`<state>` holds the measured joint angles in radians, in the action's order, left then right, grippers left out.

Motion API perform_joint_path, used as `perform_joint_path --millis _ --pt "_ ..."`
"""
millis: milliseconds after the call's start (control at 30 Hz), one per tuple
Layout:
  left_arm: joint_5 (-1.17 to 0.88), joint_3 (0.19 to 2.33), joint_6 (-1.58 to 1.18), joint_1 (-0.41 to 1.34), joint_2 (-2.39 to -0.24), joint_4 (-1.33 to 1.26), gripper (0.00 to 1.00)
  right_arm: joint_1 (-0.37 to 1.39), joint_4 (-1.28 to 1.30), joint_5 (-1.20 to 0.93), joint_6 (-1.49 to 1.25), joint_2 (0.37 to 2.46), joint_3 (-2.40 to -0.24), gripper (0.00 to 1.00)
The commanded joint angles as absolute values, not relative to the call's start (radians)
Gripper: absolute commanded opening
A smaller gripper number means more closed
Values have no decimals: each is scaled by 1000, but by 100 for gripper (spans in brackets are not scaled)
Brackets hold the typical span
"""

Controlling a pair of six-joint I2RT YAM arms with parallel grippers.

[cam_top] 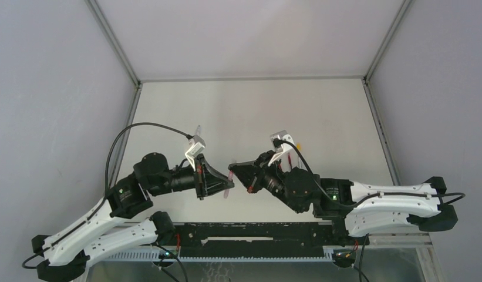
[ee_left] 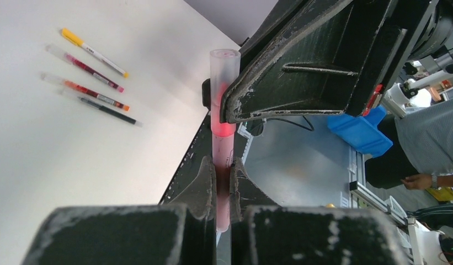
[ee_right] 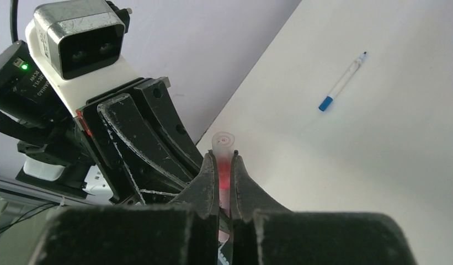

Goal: Insert the pens into the pen caps
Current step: Press the pen cap onto the pen, then place the pen at the center of the board.

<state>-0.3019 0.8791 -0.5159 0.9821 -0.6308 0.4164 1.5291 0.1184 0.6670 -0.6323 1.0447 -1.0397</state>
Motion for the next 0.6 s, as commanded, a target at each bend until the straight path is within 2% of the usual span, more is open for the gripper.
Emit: perform_joint_path --millis 0,300,567 --pt "-190 884 -520 940 -647 79 0 1556 210 471 -633 1027 -996 8" --pt "-238 854 -546 960 -688 61 0 1481 115 459 -690 914 -996 27" --pt "-243 798 -565 964 -689 26 0 1481 56 569 -604 778 -996 36"
